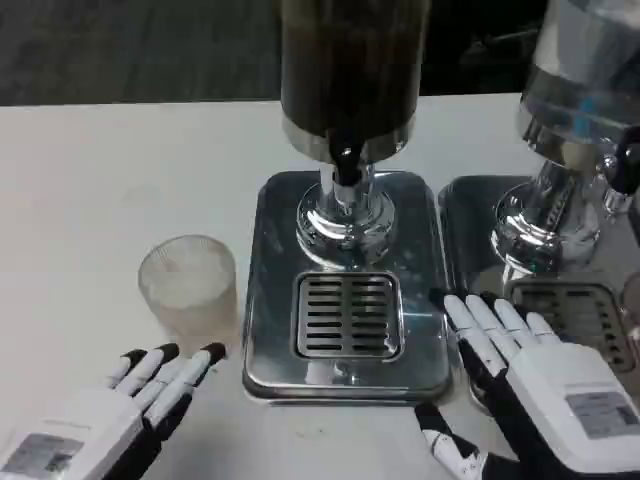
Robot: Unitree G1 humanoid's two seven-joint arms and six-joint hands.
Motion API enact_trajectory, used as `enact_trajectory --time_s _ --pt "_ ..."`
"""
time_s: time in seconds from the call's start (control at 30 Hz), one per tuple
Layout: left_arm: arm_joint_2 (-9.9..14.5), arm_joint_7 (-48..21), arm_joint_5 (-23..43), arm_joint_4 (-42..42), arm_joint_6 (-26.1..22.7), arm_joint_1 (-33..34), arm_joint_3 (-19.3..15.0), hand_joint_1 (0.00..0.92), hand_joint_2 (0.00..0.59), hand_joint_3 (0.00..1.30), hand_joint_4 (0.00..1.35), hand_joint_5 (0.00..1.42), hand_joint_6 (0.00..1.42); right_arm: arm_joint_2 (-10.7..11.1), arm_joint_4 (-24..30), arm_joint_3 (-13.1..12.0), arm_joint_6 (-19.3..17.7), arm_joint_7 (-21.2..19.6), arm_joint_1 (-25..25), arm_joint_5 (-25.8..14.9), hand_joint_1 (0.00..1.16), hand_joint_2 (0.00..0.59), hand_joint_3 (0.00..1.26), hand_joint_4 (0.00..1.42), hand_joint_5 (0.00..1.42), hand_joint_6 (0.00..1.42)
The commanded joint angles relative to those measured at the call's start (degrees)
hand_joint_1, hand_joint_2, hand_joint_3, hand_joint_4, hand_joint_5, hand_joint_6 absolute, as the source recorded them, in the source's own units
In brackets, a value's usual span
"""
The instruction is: Grasp the cup under the faucet to collect the drink, then remove the cup.
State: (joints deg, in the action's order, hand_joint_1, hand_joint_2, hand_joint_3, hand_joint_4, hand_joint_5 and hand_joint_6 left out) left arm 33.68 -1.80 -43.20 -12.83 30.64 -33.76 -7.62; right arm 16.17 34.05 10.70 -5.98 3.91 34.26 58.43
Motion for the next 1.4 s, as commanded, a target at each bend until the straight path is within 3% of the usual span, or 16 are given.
enact_trajectory --time_s 0.03,0.5,0.67,0.8,0.9,1.13,1.4 --pt "0.69 -0.37 0.39 -0.53 -0.57 0.01 0.42 0.000 0.110 0.00 0.00 0.00 0.00 -0.19 -0.20 0.03 0.53 -0.42 -0.14 -0.84 0.34 0.461 0.00 0.00 0.00 0.00" --pt "-0.04 1.10 1.31 -0.71 -0.23 -0.22 0.12 0.000 0.110 0.00 0.00 0.00 0.00 -0.20 -0.34 -0.01 1.13 -0.25 -0.95 -2.43 0.34 0.461 0.00 0.00 0.00 0.00" --pt "0.04 4.34 3.59 1.19 3.24 -0.38 -1.17 0.000 0.110 0.00 0.00 0.00 0.00 -1.28 0.14 1.19 1.89 -0.58 -0.65 -1.30 0.34 0.461 0.00 0.00 0.00 0.00" --pt "-3.01 14.35 4.81 3.46 9.35 0.43 -4.30 0.000 0.085 0.00 0.00 0.00 0.00 -1.92 0.10 1.65 2.31 -0.78 -0.46 -1.02 0.34 0.461 0.00 0.00 0.00 0.00" --pt "-2.95 16.10 5.80 5.64 11.10 2.04 -4.76 0.000 0.080 0.00 0.00 0.00 0.00 -2.32 -0.04 2.22 2.48 -0.99 -0.28 -0.67 0.34 0.461 0.00 0.00 0.00 0.00" --pt "-3.73 18.03 10.52 18.04 11.65 13.43 -4.01 0.000 0.019 0.00 0.00 0.00 0.00 -2.97 -0.65 3.71 2.97 -1.70 -0.34 -0.40 0.34 0.461 0.00 0.00 0.00 0.00" --pt "-0.67 18.53 11.42 37.75 12.56 27.82 -0.59 0.066 0.000 0.00 0.00 0.03 0.06 -4.15 -1.58 5.38 3.37 -3.35 -1.23 0.37 0.34 0.461 0.00 0.00 0.00 0.00"
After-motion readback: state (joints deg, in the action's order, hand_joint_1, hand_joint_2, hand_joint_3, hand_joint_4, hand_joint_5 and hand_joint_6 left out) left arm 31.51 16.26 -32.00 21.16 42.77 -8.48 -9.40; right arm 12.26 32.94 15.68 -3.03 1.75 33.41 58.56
